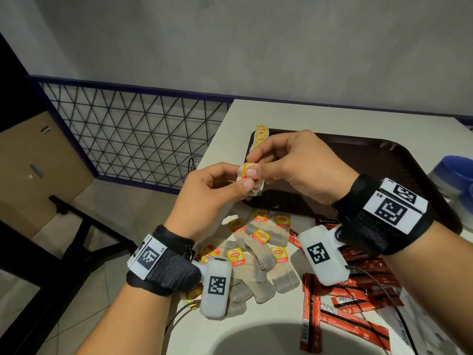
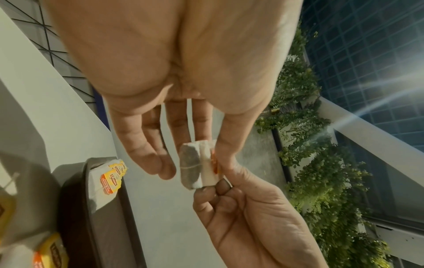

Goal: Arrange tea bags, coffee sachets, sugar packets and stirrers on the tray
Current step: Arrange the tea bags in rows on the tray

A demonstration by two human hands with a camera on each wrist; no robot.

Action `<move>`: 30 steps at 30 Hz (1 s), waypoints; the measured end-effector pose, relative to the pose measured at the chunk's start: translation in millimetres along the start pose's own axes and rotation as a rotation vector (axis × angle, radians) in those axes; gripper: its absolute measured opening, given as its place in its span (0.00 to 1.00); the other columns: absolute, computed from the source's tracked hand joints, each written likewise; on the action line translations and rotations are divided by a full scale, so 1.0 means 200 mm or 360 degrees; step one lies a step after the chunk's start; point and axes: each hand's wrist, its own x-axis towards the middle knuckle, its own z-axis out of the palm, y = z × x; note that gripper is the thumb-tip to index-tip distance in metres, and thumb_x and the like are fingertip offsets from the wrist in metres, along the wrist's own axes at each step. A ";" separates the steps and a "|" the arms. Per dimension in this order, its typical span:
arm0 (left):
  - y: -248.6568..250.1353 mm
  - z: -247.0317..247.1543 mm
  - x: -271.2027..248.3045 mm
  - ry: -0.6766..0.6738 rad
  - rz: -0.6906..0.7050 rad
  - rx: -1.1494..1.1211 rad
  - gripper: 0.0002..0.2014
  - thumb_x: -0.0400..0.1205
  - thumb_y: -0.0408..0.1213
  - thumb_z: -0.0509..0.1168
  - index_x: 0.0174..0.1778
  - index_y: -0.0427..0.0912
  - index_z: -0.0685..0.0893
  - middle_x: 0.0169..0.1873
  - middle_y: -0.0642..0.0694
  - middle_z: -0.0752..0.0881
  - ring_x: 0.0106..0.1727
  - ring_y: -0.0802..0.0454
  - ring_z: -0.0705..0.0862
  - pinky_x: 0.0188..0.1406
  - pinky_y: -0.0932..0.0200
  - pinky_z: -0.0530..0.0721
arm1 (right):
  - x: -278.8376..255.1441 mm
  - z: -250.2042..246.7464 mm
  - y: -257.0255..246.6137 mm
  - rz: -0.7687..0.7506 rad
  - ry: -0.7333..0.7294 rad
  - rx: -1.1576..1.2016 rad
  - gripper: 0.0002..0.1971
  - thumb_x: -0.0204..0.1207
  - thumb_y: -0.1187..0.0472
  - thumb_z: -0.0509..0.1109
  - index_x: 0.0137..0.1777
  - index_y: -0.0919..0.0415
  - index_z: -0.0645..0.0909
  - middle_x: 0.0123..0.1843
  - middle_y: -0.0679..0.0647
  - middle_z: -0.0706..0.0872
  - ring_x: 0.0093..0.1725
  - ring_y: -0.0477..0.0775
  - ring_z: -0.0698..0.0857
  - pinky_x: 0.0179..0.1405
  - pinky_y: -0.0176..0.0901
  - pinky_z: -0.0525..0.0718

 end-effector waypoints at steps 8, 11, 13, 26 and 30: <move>0.00 0.00 0.01 0.0060 0.0071 -0.0036 0.12 0.77 0.32 0.73 0.52 0.28 0.90 0.48 0.29 0.93 0.51 0.35 0.93 0.59 0.48 0.92 | 0.01 -0.03 -0.01 -0.0046 -0.0078 0.0075 0.18 0.67 0.62 0.87 0.56 0.66 0.91 0.50 0.72 0.92 0.46 0.60 0.90 0.53 0.55 0.91; 0.01 -0.02 0.01 0.0098 0.0079 0.0031 0.10 0.78 0.33 0.74 0.52 0.31 0.91 0.47 0.33 0.94 0.52 0.33 0.93 0.59 0.48 0.91 | 0.01 -0.03 -0.03 -0.0027 -0.0049 0.0037 0.16 0.69 0.57 0.85 0.53 0.64 0.92 0.49 0.64 0.94 0.46 0.63 0.91 0.52 0.53 0.90; 0.01 -0.03 0.02 0.0106 0.0086 0.0107 0.09 0.78 0.36 0.75 0.52 0.36 0.93 0.48 0.36 0.95 0.54 0.36 0.93 0.59 0.47 0.91 | 0.01 -0.02 -0.03 -0.0042 -0.0024 -0.0161 0.09 0.74 0.57 0.84 0.50 0.61 0.94 0.47 0.59 0.95 0.47 0.64 0.92 0.54 0.56 0.92; -0.01 -0.09 0.04 0.0250 0.0023 0.0333 0.11 0.81 0.30 0.76 0.58 0.44 0.90 0.52 0.43 0.94 0.52 0.50 0.91 0.47 0.63 0.88 | 0.11 -0.04 0.06 0.0154 0.0163 -0.0197 0.07 0.81 0.61 0.78 0.53 0.64 0.90 0.48 0.60 0.95 0.47 0.60 0.96 0.51 0.57 0.95; 0.00 -0.12 0.05 0.0285 -0.0100 0.0431 0.09 0.83 0.35 0.75 0.57 0.48 0.90 0.53 0.46 0.94 0.55 0.54 0.92 0.41 0.67 0.87 | 0.16 -0.05 0.15 0.0285 -0.0027 -0.0383 0.08 0.84 0.59 0.75 0.57 0.63 0.86 0.49 0.59 0.95 0.45 0.56 0.96 0.48 0.51 0.95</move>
